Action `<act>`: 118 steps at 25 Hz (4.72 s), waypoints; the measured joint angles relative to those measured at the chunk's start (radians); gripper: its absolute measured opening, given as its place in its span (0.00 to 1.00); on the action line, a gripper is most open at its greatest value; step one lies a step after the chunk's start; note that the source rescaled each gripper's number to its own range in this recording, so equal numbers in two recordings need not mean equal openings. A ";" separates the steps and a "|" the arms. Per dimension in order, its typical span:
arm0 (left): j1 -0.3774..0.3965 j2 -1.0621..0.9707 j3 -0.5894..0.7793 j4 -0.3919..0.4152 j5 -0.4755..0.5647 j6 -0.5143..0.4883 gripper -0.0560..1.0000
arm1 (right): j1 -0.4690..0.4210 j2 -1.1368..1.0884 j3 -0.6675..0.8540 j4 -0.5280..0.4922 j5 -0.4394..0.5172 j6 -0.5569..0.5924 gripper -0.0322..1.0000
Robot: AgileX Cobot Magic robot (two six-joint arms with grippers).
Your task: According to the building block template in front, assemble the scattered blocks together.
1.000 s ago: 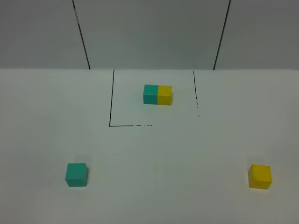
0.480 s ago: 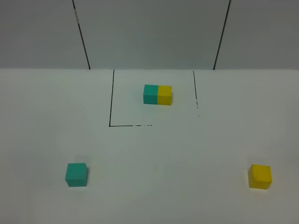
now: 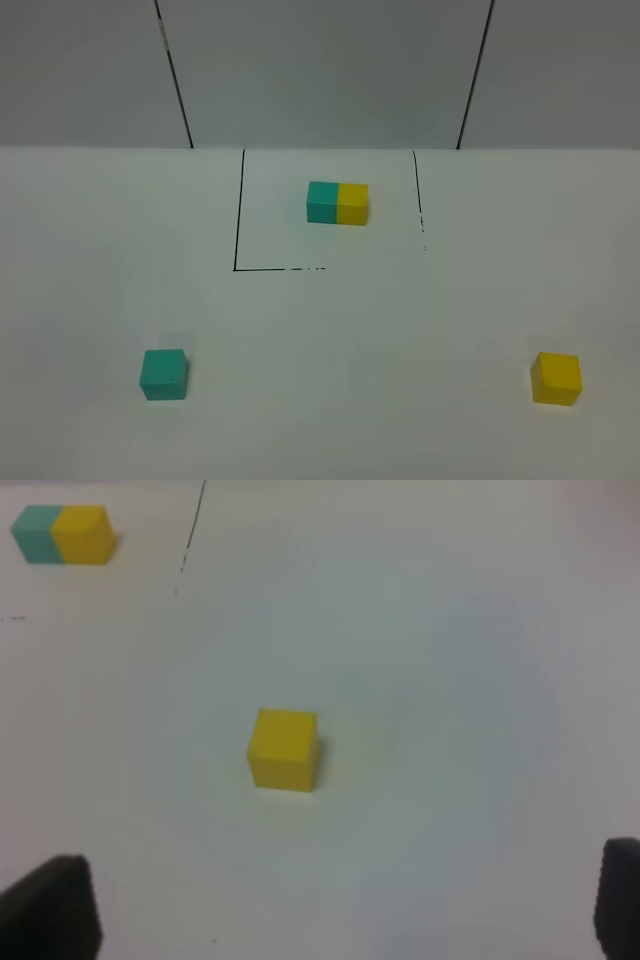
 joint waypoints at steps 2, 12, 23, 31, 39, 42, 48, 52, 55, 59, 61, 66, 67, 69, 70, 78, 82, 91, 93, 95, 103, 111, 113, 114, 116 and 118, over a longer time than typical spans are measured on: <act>0.000 0.000 0.000 0.000 0.000 0.000 0.72 | 0.000 0.000 0.000 0.000 0.000 0.000 1.00; 0.000 0.000 0.000 0.000 -0.002 0.000 0.72 | 0.000 0.000 0.000 0.000 0.000 0.000 1.00; 0.000 0.280 -0.042 -0.006 -0.051 0.000 0.72 | 0.000 0.000 0.000 0.000 0.000 0.000 1.00; 0.000 0.731 -0.165 -0.114 -0.079 0.000 0.72 | 0.000 0.000 0.000 0.000 0.000 0.000 1.00; 0.000 1.141 -0.327 -0.156 -0.118 0.012 0.72 | 0.000 0.000 0.000 0.000 0.000 0.000 1.00; 0.000 1.273 -0.401 -0.156 -0.118 0.020 0.72 | 0.000 0.000 0.000 0.000 0.000 0.000 1.00; -0.090 1.522 -0.509 -0.155 -0.111 -0.002 0.72 | 0.000 0.000 0.000 0.000 0.000 0.000 1.00; -0.249 1.666 -0.580 -0.140 -0.139 -0.101 0.72 | 0.000 0.000 0.000 0.000 0.000 0.000 1.00; -0.350 1.751 -0.626 -0.082 -0.146 -0.202 0.72 | 0.000 0.000 0.000 0.000 0.000 0.000 1.00; -0.421 1.812 -0.639 0.011 -0.166 -0.313 0.73 | 0.000 0.000 0.000 0.000 0.000 0.000 1.00; -0.428 1.818 -0.639 0.033 -0.171 -0.335 0.74 | 0.000 0.000 0.000 0.000 0.000 0.000 1.00; -0.428 1.820 -0.640 0.039 -0.223 -0.345 0.75 | 0.000 0.000 0.000 0.000 0.000 0.000 1.00; -0.428 1.823 -0.640 0.039 -0.236 -0.347 0.75 | 0.000 0.000 0.000 0.000 0.000 0.000 1.00; -0.428 1.836 -0.642 0.041 -0.255 -0.354 0.75 | 0.000 0.000 0.000 0.000 0.000 0.000 1.00; -0.428 1.847 -0.642 0.050 -0.259 -0.356 0.75 | 0.000 0.000 0.000 0.000 0.000 0.000 1.00; -0.428 1.926 -0.642 0.086 -0.266 -0.370 0.75 | 0.000 0.000 0.000 0.000 0.000 0.000 1.00; -0.428 1.949 -0.642 0.088 -0.275 -0.371 0.75 | 0.000 0.000 0.000 0.000 0.000 0.000 1.00; -0.428 1.999 -0.642 0.096 -0.315 -0.376 0.72 | 0.000 0.000 0.000 0.000 0.000 0.000 1.00; -0.428 2.006 -0.642 0.096 -0.325 -0.386 0.72 | 0.000 0.000 0.000 0.000 0.000 0.000 1.00; -0.428 2.007 -0.642 0.096 -0.331 -0.388 0.69 | 0.000 0.000 0.000 0.000 0.000 0.000 1.00; -0.428 2.007 -0.642 0.096 -0.337 -0.390 0.16 | 0.000 0.000 0.000 0.000 0.000 0.000 1.00; -0.428 2.003 -0.649 0.096 -0.293 -0.382 0.05 | 0.000 0.000 0.000 0.000 0.000 0.000 1.00; -0.428 1.984 -0.668 0.111 -0.252 -0.341 0.05 | 0.000 0.000 0.000 0.000 0.000 0.000 1.00; -0.428 1.973 -0.687 0.116 -0.234 -0.303 0.05 | 0.000 0.000 0.000 0.000 0.000 0.000 1.00; -0.428 1.937 -0.731 0.118 -0.191 -0.192 0.05 | 0.000 0.000 0.000 0.000 0.000 0.000 1.00; -0.428 1.907 -0.782 0.112 -0.147 -0.024 0.05 | 0.000 0.000 0.000 0.000 0.000 0.000 1.00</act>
